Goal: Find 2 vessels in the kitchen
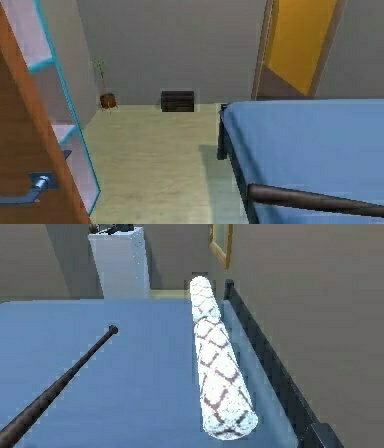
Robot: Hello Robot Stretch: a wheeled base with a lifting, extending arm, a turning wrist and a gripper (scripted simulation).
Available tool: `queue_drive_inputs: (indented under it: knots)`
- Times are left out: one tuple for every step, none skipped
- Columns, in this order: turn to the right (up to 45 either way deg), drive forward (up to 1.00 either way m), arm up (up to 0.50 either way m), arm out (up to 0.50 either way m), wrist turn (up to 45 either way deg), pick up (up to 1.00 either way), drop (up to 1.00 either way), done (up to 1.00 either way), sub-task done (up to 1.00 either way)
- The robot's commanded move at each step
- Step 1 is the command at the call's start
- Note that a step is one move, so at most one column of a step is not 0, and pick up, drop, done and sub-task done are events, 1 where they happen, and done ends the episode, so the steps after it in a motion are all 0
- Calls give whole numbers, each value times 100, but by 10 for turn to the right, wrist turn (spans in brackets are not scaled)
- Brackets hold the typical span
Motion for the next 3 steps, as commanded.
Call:
queue_drive_inputs:
  knots:
    - [0,100,0,0,0,0,0,0,0]
    - [0,75,0,0,0,0,0,0,0]
    - [420,0,0,0,0,0,0,0,0]
